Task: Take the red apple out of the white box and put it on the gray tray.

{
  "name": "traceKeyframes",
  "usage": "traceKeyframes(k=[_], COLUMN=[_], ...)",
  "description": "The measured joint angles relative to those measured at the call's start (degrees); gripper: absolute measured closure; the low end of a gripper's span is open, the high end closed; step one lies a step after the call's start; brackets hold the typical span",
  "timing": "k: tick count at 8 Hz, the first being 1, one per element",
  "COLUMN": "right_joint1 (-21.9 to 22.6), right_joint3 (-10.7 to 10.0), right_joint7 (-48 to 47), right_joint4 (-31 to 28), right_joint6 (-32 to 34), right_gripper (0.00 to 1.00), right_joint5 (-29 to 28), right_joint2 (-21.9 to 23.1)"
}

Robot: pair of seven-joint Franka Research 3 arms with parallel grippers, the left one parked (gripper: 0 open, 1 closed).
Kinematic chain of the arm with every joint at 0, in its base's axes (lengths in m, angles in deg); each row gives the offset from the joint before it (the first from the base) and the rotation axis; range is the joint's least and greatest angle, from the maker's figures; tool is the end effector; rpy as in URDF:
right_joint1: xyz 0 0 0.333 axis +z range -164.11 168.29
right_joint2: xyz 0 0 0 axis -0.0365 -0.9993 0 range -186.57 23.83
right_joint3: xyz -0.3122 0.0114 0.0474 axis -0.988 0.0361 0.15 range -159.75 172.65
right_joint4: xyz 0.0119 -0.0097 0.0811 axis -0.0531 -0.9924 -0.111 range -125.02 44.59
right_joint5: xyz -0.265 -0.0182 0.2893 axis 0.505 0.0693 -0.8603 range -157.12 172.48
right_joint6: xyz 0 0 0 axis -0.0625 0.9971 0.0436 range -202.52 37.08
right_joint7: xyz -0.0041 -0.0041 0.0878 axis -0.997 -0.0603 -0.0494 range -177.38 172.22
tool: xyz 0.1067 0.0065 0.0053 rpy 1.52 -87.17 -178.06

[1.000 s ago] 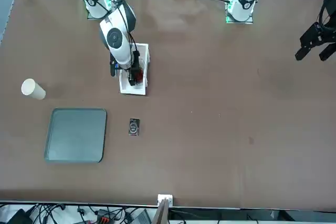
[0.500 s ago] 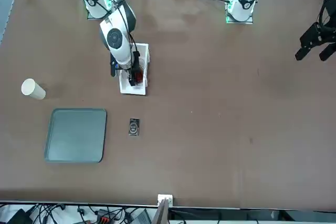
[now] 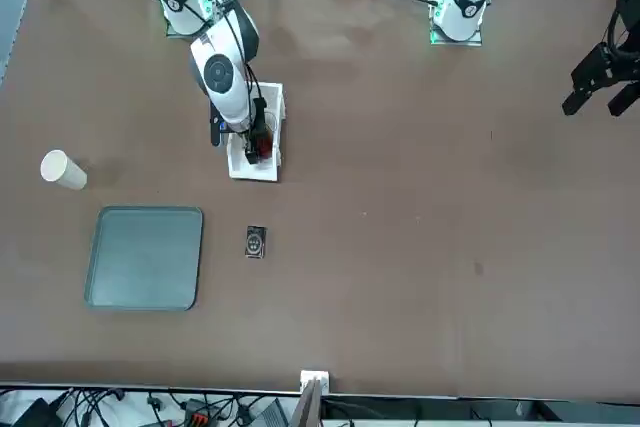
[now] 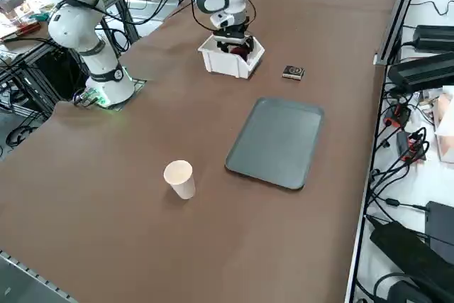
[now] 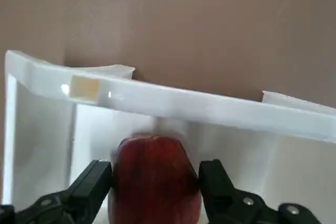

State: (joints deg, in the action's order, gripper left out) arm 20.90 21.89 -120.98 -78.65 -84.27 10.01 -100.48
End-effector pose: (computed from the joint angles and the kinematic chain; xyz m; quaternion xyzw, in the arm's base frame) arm 0.4399 0.3036 0.2135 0.7489 -0.6617 -0.0354 0.0069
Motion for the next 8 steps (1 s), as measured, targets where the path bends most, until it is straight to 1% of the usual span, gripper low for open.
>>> traceKeyframes(k=[3, 7, 8], right_joint1=[0.01, -0.02, -0.04], right_joint3=[0.66, 0.72, 0.72], right_joint7=[-0.02, -0.02, -0.02], right_joint4=[0.00, 0.01, 0.02], right_joint6=[-1.20, -1.58, -1.60], right_gripper=[0.00, 0.00, 0.04], right_joint5=[-0.03, -0.02, -0.03], right_joint2=[-0.37, -0.76, -0.76])
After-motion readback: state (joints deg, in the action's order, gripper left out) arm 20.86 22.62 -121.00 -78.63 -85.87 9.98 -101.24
